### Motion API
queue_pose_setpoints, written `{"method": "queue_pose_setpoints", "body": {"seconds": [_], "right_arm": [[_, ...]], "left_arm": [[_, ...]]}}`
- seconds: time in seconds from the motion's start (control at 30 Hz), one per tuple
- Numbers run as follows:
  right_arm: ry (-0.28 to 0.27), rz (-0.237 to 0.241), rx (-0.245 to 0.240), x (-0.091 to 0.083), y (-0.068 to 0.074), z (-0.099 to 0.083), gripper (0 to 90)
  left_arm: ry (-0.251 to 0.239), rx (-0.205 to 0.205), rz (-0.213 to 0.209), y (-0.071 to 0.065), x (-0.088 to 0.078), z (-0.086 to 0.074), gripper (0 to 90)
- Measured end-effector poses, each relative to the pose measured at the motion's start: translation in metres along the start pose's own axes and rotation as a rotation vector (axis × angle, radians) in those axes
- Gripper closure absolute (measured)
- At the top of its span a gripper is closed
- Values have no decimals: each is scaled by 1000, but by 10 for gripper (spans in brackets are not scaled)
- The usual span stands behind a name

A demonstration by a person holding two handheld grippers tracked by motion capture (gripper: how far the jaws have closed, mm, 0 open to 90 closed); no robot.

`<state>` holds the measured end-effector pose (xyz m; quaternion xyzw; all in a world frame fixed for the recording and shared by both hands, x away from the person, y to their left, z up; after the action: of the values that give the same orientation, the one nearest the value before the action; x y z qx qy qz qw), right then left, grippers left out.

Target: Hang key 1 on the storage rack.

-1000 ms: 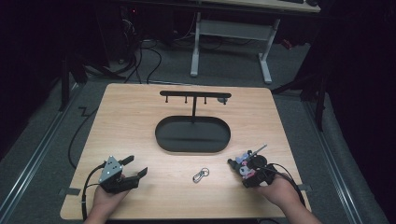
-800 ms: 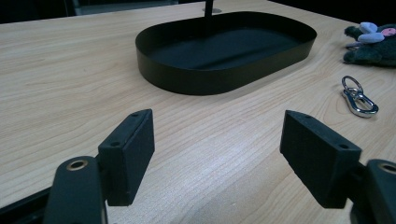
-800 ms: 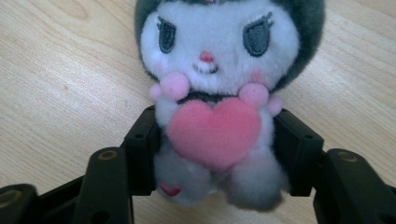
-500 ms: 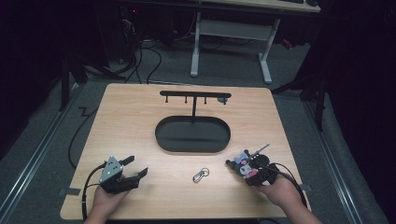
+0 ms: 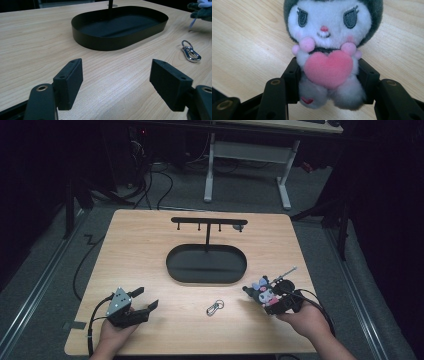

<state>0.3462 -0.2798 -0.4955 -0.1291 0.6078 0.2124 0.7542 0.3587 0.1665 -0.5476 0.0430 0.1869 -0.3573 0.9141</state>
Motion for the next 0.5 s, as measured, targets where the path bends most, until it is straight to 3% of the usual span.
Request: {"method": "queue_pose_setpoints", "body": {"seconds": [0.1, 0.3, 0.5], "right_arm": [[-3, 1, -19, -6, 1, 3, 484], [-12, 29, 2, -17, 4, 12, 484], [-13, 34, -11, -24, 9, 22, 484]], "left_arm": [[-3, -3, 1, 0, 0, 0, 273], [-6, -2, -2, 0, 0, 0, 274], [-4, 0, -3, 0, -1, 0, 273]]}}
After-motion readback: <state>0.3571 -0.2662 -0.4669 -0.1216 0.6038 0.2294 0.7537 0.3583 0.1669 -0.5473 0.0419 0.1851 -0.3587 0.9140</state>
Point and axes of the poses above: each handheld gripper's, and its own axes: x roughly forward along the jaws, z roughly out of its top, y roughly to its left, the point moved 5 cm from there along x, roughly forward along the jaws, and after that the axes turned 1 degree about z, right-handed, at the moved point
